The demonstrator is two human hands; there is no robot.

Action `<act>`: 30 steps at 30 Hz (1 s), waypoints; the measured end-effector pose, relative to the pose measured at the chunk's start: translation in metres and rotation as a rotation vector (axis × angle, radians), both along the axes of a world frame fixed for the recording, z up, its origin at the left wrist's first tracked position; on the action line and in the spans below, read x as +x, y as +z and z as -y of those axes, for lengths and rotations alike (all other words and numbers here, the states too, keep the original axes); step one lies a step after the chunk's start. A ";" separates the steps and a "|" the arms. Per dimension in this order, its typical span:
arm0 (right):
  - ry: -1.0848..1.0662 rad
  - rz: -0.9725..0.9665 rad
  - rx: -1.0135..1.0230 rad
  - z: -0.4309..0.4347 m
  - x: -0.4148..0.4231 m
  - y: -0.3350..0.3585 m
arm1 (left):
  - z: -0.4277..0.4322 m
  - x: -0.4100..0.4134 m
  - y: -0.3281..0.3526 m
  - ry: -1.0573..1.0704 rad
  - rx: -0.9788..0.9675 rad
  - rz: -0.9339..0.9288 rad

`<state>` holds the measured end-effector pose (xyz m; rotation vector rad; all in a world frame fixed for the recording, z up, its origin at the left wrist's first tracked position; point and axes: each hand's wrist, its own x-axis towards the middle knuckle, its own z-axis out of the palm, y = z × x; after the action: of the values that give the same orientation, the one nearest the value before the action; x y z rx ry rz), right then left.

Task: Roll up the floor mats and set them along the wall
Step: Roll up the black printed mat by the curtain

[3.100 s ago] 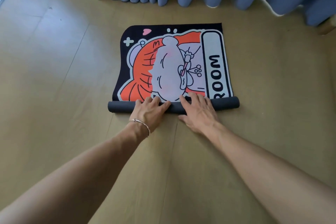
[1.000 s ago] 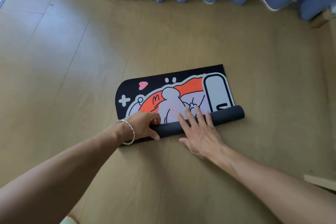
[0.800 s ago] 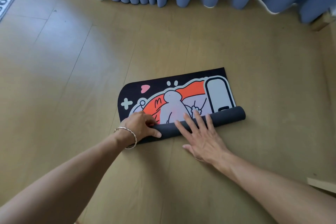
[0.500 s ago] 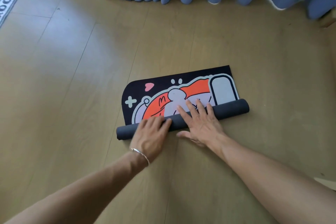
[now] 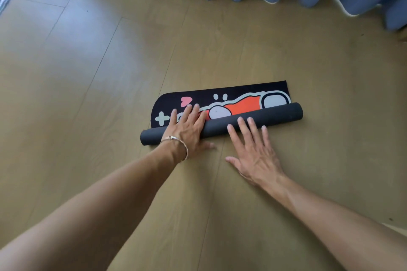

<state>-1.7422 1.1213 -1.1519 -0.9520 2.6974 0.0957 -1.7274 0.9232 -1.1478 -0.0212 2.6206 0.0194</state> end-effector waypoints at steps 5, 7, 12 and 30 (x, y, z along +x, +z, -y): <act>-0.014 0.096 0.057 0.019 -0.023 0.010 | 0.001 -0.010 0.003 0.000 -0.100 -0.123; -0.037 0.141 0.044 0.028 -0.036 0.015 | 0.000 -0.002 0.003 -0.136 -0.107 -0.300; -0.077 0.210 0.054 0.046 -0.062 0.015 | -0.001 -0.007 -0.004 -0.106 0.000 -0.289; -0.403 0.498 -0.315 0.025 -0.048 0.060 | 0.019 -0.075 0.007 0.011 0.072 -0.094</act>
<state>-1.7897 1.0963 -1.0922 -0.4064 2.4005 -0.5812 -1.8024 0.9037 -1.1411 -0.0101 2.7114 0.1217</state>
